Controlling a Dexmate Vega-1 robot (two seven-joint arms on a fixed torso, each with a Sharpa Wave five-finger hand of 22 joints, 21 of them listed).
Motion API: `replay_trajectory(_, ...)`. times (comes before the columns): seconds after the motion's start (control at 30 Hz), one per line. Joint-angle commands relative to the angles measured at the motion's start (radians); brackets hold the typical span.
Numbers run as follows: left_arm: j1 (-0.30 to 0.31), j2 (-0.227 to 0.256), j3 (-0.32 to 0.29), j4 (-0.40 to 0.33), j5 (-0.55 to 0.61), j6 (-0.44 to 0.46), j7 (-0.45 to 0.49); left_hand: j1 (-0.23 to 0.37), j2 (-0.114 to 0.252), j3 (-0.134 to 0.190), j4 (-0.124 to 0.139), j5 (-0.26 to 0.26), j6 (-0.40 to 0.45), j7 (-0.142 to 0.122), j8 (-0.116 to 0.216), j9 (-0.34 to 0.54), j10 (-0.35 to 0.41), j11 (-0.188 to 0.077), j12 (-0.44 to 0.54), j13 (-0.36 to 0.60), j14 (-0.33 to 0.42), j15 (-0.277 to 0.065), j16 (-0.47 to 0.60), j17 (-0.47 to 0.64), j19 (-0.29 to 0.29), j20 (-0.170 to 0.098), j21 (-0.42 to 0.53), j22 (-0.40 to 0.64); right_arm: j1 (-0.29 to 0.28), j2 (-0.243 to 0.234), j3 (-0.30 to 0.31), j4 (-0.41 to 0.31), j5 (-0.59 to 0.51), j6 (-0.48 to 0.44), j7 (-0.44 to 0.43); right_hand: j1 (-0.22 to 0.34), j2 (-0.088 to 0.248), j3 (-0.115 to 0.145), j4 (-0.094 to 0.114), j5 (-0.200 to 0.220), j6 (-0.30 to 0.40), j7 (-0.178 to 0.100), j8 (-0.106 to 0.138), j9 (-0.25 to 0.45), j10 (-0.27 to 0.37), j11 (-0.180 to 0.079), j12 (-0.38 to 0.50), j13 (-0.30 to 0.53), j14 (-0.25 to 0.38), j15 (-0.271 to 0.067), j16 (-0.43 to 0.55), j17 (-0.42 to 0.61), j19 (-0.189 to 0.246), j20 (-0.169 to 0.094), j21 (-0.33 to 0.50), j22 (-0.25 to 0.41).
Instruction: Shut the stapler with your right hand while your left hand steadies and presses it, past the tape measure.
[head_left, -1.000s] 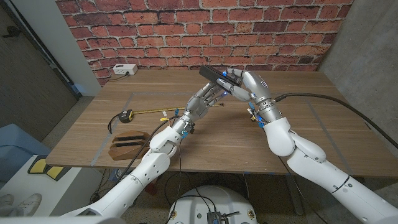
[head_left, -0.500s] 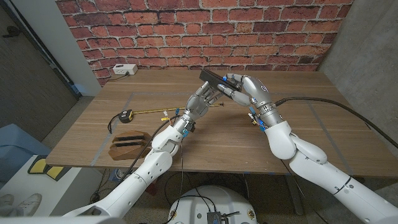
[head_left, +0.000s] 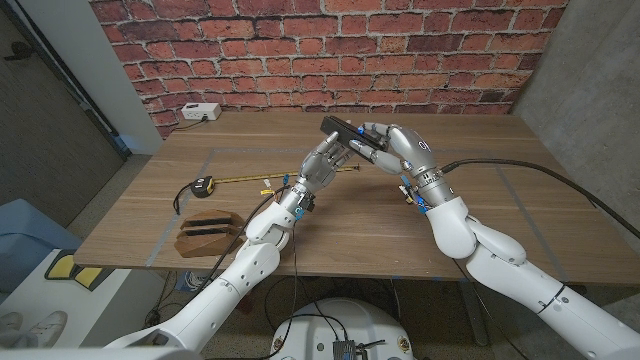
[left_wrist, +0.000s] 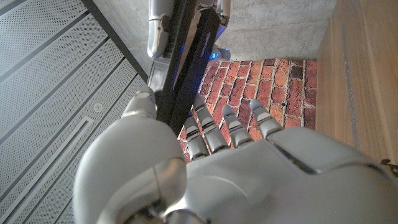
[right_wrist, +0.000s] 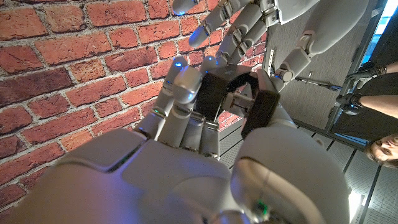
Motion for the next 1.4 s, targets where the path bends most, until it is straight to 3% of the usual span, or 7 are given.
replay_trajectory(0.03, 0.001, 0.0, 0.0, -0.011, 0.009, 0.025, 0.028, 0.025, 0.064, 0.043, -0.002, -0.017, 0.15, -0.038, 0.03, 0.005, 0.098, -0.001, 0.031, 0.01, 0.042, -0.116, 0.017, -0.004, 0.015, -0.005, 0.011, 0.002, 0.011, 0.005, -0.01, 0.002, -0.014, 0.005, 0.005, 0.003, 0.013, 0.319, 0.216, 0.005, 0.061, -0.065, 0.003, 0.01, 0.21, -0.21, 0.414, 0.224, -0.078, -0.069, 0.011, 0.002, -0.006, -0.153, -0.001, 0.002)
replay_trajectory(0.2, 0.014, 0.001, -0.001, -0.027, 0.007, 0.034, 0.053, 0.039, 0.077, 0.081, 0.001, -0.034, 0.25, -0.04, 0.05, 0.003, 0.195, -0.002, 0.058, 0.02, 0.093, -0.144, 0.034, -0.005, 0.032, -0.017, 0.015, 0.001, 0.013, 0.001, -0.014, -0.007, -0.03, -0.001, 0.011, 0.002, 0.014, 0.316, 0.216, 0.005, 0.061, -0.064, 0.003, 0.007, 0.21, -0.208, 0.417, 0.222, -0.081, -0.069, 0.018, 0.002, -0.007, -0.152, -0.004, 0.001)
replay_trajectory(0.3, 0.022, -0.003, -0.005, -0.034, 0.003, 0.036, 0.07, 0.071, 0.093, 0.132, -0.002, -0.039, 0.299, -0.034, 0.059, 0.003, 0.274, -0.002, 0.08, 0.031, 0.133, -0.161, 0.047, -0.002, 0.045, -0.022, 0.02, 0.002, 0.014, 0.002, -0.016, -0.008, -0.036, -0.003, 0.01, 0.002, 0.015, 0.315, 0.215, 0.006, 0.06, -0.067, 0.003, 0.006, 0.207, -0.21, 0.414, 0.216, -0.082, -0.07, 0.021, 0.002, -0.008, -0.152, -0.005, 0.002)
replay_trajectory(0.4, 0.023, -0.002, -0.006, -0.032, 0.002, 0.033, 0.067, 0.084, 0.089, 0.161, 0.003, -0.041, 0.317, -0.03, 0.061, 0.005, 0.337, -0.002, 0.1, 0.041, 0.162, -0.166, 0.056, 0.002, 0.052, -0.03, 0.021, 0.002, 0.014, 0.0, -0.014, -0.013, -0.039, -0.007, 0.012, 0.002, 0.015, 0.315, 0.215, 0.005, 0.061, -0.067, 0.003, 0.005, 0.205, -0.21, 0.416, 0.218, -0.084, -0.069, 0.024, 0.002, -0.009, -0.151, -0.006, 0.002)
replay_trajectory(0.63, 0.025, -0.008, -0.013, -0.025, -0.019, 0.034, 0.051, 0.098, 0.084, 0.179, 0.0, -0.037, 0.331, -0.038, 0.066, 0.011, 0.35, -0.002, 0.101, 0.047, 0.17, -0.17, 0.054, 0.001, 0.055, -0.033, 0.022, 0.001, 0.014, -0.005, -0.005, -0.015, -0.028, -0.008, 0.019, 0.002, 0.015, 0.312, 0.214, 0.005, 0.059, -0.068, 0.002, 0.0, 0.208, -0.21, 0.421, 0.215, -0.089, -0.069, 0.033, 0.002, -0.011, -0.152, -0.009, 0.002)
replay_trajectory(1.4, 0.049, -0.003, -0.027, -0.051, -0.033, 0.014, 0.029, 0.103, 0.08, 0.193, 0.005, -0.033, 0.334, -0.038, 0.067, 0.016, 0.361, -0.002, 0.101, 0.054, 0.178, -0.169, 0.052, 0.002, 0.054, -0.035, 0.02, 0.001, 0.007, 0.0, -0.004, -0.023, -0.003, -0.009, 0.034, 0.008, 0.02, 0.305, 0.208, 0.006, 0.057, -0.061, 0.002, -0.016, 0.211, -0.21, 0.446, 0.213, -0.093, -0.069, 0.07, 0.002, -0.002, -0.152, -0.011, 0.003)
